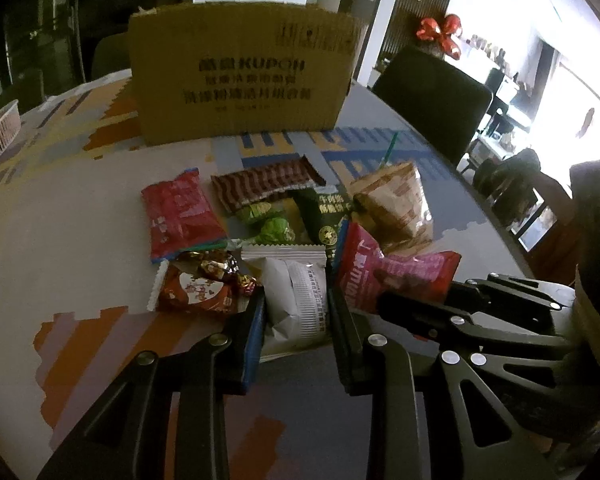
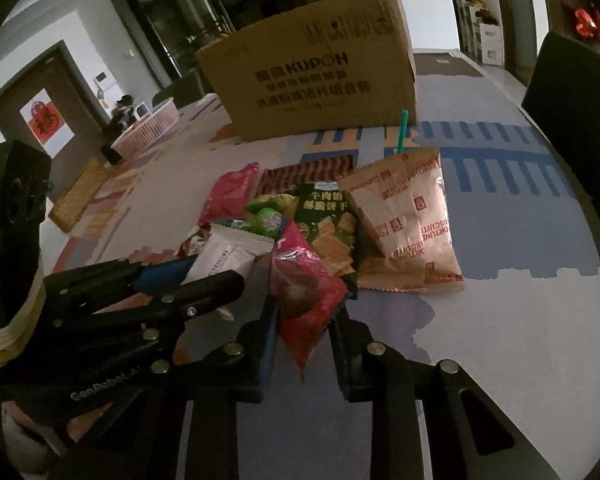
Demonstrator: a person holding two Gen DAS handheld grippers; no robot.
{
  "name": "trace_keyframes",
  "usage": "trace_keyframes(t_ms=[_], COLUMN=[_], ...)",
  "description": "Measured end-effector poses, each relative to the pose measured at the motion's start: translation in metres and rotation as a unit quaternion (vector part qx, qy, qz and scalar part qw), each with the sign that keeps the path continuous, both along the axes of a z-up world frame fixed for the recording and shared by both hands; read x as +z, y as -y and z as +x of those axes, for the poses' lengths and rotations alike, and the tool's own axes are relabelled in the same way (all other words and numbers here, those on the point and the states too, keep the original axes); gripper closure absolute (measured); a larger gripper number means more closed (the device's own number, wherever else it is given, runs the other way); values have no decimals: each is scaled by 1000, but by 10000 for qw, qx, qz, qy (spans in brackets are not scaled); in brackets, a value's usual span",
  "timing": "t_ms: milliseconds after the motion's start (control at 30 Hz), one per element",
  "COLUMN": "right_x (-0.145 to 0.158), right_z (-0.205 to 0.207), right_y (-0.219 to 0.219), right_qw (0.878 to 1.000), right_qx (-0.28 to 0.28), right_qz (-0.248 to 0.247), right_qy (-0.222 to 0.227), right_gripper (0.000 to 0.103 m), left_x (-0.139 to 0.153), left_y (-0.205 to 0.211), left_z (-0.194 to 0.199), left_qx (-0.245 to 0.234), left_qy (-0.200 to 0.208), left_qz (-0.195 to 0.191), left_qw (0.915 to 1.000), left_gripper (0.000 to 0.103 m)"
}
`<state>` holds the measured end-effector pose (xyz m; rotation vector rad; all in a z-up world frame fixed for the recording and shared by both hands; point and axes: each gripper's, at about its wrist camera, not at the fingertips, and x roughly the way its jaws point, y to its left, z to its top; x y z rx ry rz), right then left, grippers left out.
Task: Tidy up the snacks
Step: 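Grasp the white packet with the left tool while the right tool grasps the pink bag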
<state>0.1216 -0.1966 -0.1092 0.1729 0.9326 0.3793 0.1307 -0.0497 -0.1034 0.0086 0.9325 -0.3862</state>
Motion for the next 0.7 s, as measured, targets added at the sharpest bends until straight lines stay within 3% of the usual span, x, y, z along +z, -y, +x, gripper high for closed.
trace_keyframes(t_ms=[367,700], right_x=[32,69], right_z=[-16,-3], right_y=[-5,-5], right_qw=[9988,9942], right_qx=[10,-127], right_qz=[-124,-186], right_qy=[471,1054], right_gripper=[78,78], left_x=[32,68], left_y=[-8,-14], left_z=[-12,3], left_qx=[187,323], left_qy=[403,985], left_qz=[-110,-143], left_qw=[9990,9945], left_gripper=[72,72])
